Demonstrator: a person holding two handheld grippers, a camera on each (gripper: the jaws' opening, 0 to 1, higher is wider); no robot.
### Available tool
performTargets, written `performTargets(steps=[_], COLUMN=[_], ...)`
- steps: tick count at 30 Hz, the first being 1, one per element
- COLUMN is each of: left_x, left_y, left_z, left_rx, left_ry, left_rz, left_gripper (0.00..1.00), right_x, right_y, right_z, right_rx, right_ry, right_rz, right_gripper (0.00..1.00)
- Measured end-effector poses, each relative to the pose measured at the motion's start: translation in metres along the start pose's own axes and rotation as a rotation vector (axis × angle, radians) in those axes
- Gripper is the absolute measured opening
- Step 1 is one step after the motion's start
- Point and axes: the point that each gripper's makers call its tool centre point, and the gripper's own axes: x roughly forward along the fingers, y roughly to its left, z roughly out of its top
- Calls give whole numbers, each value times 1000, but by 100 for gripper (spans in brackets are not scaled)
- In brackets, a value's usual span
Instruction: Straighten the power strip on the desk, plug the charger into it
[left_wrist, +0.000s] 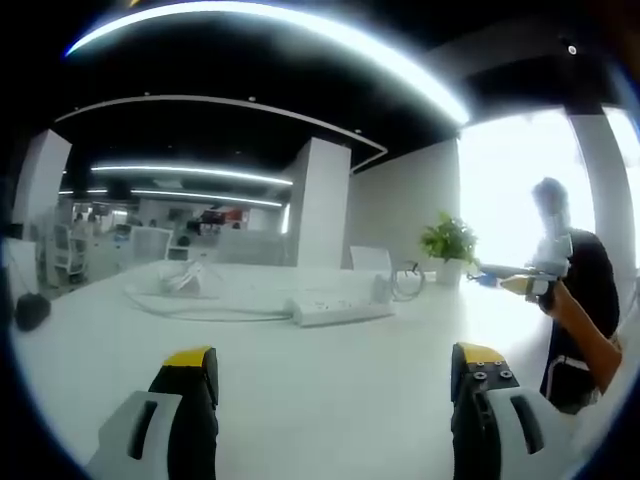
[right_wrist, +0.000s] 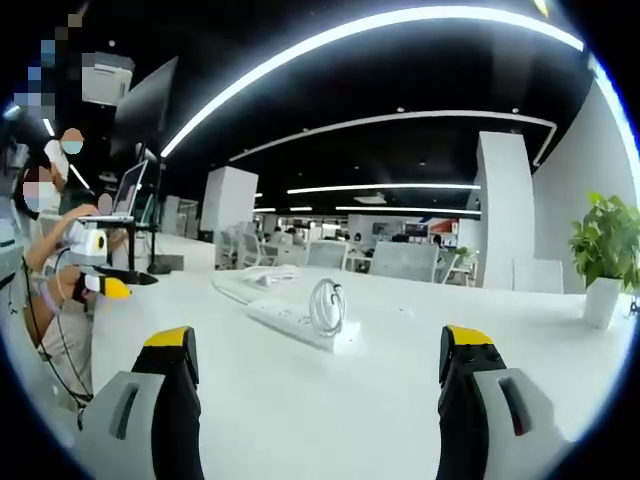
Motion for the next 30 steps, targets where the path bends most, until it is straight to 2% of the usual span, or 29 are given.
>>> performTargets(steps=[17, 30], left_x=[-4, -2], left_y=[6, 9], left_z=[-4, -6], left_rx=[-11, -13], left_ry=[3, 5], left_rz=[16, 24], left_gripper=[99, 99], right_x=[-17, -20], right_y=[-6, -8], right_z=[-31, -30], right_rx=[69, 63], right_ry=[18, 23], right_rz=[-66, -79], right_gripper=[100, 100])
